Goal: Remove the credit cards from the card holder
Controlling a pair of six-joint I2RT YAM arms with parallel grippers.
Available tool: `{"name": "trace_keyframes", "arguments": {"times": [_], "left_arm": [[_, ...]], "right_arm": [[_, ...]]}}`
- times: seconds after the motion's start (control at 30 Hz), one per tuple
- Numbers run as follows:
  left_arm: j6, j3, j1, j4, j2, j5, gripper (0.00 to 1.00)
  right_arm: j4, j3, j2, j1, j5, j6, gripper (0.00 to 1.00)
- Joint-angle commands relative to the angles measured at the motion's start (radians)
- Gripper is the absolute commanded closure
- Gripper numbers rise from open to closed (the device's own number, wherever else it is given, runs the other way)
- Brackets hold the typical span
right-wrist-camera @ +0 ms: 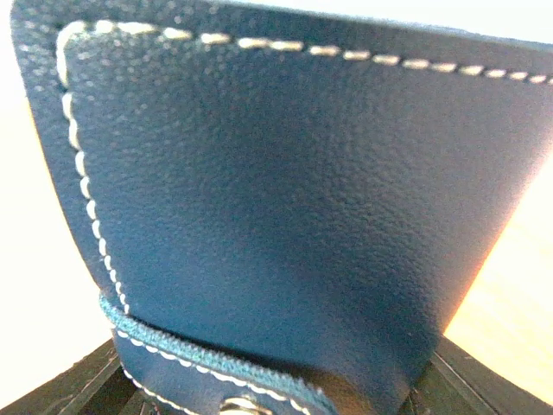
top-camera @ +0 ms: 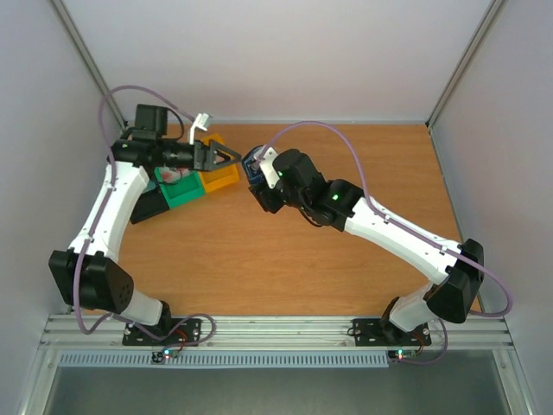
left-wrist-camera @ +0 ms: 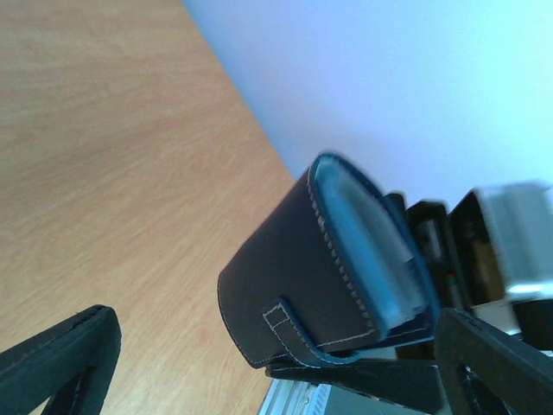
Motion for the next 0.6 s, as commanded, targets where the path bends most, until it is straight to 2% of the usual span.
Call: {"name": "trace_keyframes", "arguments": {"times": [0.0,0.07,0.13,0.17,0.23,0.4,0.57], "left_arm": [[-0.101,0.068,0.081,0.047,0.01,0.174,0.01],[-0.04,0.086,0.057,-0.011,-0.011,0.082,0.01],[0.054,0.08,-0.033,-0.021,-0.054,-0.13,0.01],[0.076,0.096,-0.06,-0.044,-0.048,-0.181,0.01],[0.093,0.131,-0.072,-0.083,-0.014,-0.191,0.01],[0.049,0.107,-0.09,-0.054,0.013,-0.272,0.01],[0.073,0.086,-0.128,-0.057,0.024,-0.258,0.04]], "right_arm": [[-0.019,0.032,0.007,0.012,0.033,-0.057,0.41],[-0.03,0.045,0.017,0.012,0.043,-0.069,0.41],[-0.043,0.064,0.032,0.012,0.044,-0.083,0.41],[-0.051,0.075,0.038,0.012,0.045,-0.088,0.42],[-0.059,0.089,0.048,0.013,0.049,-0.094,0.42],[-0.055,0.092,0.044,0.015,0.026,-0.099,0.42],[-0.059,0.104,0.054,0.02,0.033,-0.107,0.42]]}}
